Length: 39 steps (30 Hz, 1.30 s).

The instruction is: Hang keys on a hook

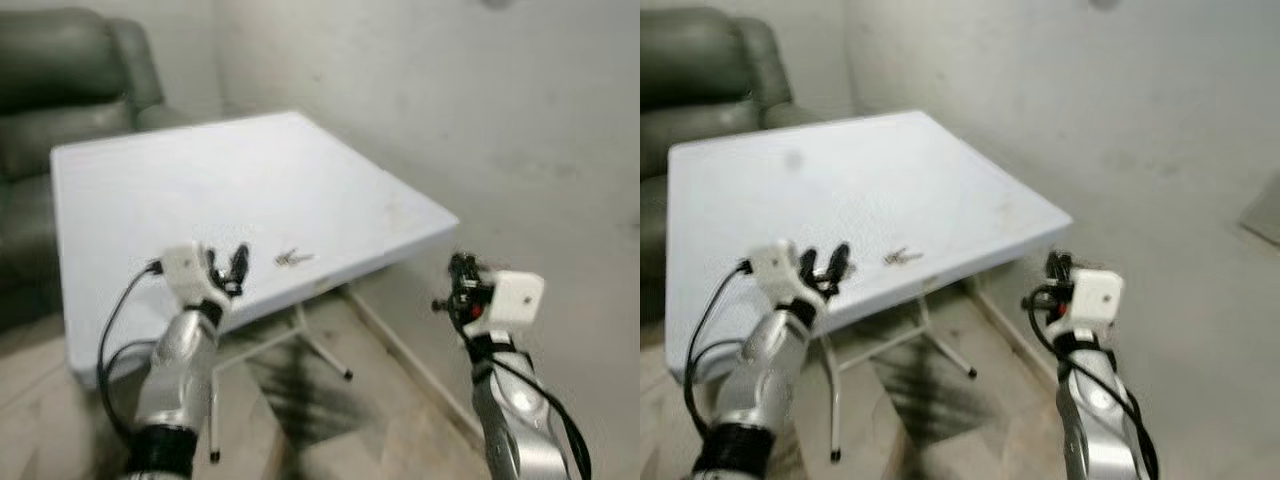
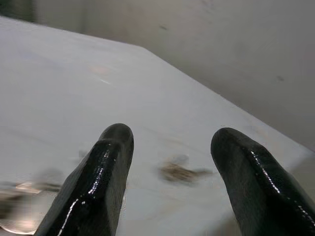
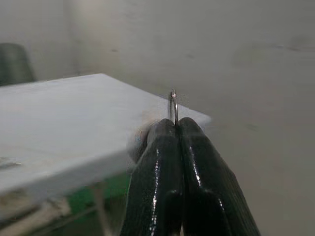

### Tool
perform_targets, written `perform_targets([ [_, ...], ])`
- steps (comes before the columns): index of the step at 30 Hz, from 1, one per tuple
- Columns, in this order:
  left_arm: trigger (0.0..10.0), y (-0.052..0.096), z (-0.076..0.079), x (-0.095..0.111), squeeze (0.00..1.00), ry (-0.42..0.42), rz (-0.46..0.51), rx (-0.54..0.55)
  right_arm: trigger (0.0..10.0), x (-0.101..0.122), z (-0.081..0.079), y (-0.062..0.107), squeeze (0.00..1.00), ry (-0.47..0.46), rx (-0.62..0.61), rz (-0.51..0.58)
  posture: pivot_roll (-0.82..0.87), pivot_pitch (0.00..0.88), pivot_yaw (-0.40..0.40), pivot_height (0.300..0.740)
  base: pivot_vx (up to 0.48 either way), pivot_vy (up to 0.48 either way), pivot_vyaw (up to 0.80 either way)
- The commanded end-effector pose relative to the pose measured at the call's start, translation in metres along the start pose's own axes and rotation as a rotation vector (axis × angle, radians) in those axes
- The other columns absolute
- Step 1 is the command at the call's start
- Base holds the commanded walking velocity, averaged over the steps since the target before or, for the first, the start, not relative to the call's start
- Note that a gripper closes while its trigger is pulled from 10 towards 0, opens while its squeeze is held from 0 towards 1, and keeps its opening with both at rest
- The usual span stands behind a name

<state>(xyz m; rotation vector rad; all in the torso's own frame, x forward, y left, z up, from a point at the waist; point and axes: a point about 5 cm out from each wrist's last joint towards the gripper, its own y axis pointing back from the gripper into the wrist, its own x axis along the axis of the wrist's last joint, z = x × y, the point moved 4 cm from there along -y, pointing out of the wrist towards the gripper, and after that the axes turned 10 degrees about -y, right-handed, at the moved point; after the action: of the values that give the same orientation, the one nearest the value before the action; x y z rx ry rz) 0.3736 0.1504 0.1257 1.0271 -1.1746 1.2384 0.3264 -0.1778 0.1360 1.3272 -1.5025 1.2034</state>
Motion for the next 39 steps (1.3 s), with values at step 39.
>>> perform_targets([
  [39, 10.0, -0.0055, 0.0151, 0.0037, 0.00, -0.026, -0.011, -0.056, 10.0, 0.0103, -0.0001, -0.0047, 0.00, 0.005, -0.021, 0.038, -0.01, 0.023, 0.007, 0.740, 0.000, 0.000, -0.76],
])
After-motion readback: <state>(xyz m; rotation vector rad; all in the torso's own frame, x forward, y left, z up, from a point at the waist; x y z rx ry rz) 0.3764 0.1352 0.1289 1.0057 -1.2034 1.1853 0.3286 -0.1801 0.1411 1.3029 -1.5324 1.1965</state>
